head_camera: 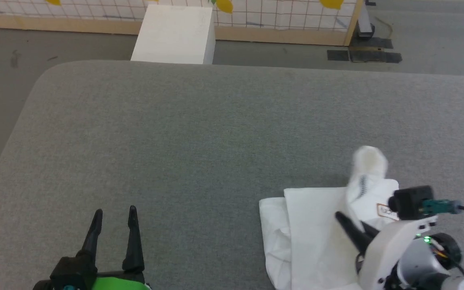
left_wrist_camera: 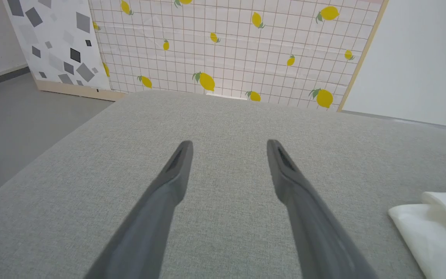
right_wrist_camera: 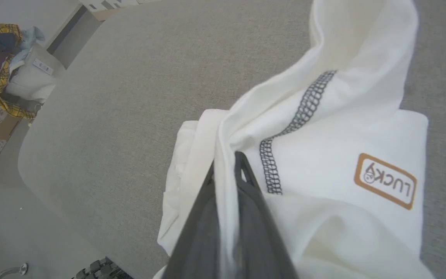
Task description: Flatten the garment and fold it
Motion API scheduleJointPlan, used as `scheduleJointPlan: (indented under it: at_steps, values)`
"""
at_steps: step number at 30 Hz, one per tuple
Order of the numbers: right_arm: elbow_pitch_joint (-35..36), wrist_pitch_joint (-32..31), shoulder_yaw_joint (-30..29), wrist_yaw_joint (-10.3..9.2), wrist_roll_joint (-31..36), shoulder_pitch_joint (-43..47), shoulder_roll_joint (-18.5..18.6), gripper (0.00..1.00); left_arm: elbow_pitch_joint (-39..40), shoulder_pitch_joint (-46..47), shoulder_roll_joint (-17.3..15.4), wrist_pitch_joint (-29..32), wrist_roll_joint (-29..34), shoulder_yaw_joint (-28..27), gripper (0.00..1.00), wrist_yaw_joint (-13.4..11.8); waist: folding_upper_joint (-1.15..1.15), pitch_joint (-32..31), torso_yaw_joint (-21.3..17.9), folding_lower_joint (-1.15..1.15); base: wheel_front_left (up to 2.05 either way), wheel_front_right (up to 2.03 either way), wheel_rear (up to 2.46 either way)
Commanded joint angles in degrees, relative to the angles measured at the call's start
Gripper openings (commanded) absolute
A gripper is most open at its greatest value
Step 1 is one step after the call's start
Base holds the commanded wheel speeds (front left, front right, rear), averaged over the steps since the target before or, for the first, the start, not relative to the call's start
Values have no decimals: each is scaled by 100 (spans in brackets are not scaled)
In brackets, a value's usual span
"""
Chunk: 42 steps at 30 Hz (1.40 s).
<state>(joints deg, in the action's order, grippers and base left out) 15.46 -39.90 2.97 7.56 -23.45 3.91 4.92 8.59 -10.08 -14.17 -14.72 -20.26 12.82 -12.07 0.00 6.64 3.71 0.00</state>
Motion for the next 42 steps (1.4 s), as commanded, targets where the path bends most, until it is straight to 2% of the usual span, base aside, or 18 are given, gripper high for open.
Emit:
scheduleJointPlan:
  at_steps: [1, 9, 19, 26, 27, 28, 29, 33, 37, 42]
  values:
    - [-10, -22, 151, -8, -59, -5, -26, 0, -20, 122, 41, -25, -21, -9, 100, 38, 0, 53, 102, 0, 0, 0, 0]
    - [-332, -33, 906, -8, -53, -141, -47, 0, -91, 225, 166, -27, 15, -32, 100, 129, 0, 143, 368, 0, 0, 0, 0]
    - [-1456, -37, 1064, -8, 314, -233, -118, 0, -192, 277, 332, -28, 87, -79, 100, 269, 0, 149, 558, 0, 0, 0, 0]
    - [-2264, 194, 1000, -8, 533, -351, -181, 0, -333, 341, 406, -28, 117, -55, 100, 394, 0, 61, 716, 0, 0, 0, 0]
    - [-2368, 243, 961, -8, 581, -389, -187, 27, -344, 334, 407, -28, 120, -69, 100, 403, 0, 47, 724, 0, 0, 0, 0]
    - [-2431, 295, 941, -8, 626, -434, -191, 67, -352, 322, 406, -28, 124, -83, 100, 409, 0, 28, 725, 0, 0, 0, 0]
    - [-2454, 331, 944, -8, 633, -470, -194, 100, -357, 307, 407, -28, 128, -97, 100, 411, 0, 8, 717, 0, 0, 0, 0]
    - [-2259, 320, 986, -8, 437, -565, -201, 100, -371, 177, 406, -28, 136, -150, 100, 407, 0, -89, 616, 0, 0, 0, 0]
    - [-1637, 164, 883, -8, 228, -544, -202, 100, -367, 63, 410, -28, 130, -185, 100, 407, 0, -201, 429, 0, 0, 0, 0]
    - [-644, 260, 197, -8, 112, -376, -203, 100, -334, -6, 376, -28, 149, -212, 100, 412, 0, -304, 161, 0, 0, 0, 0]
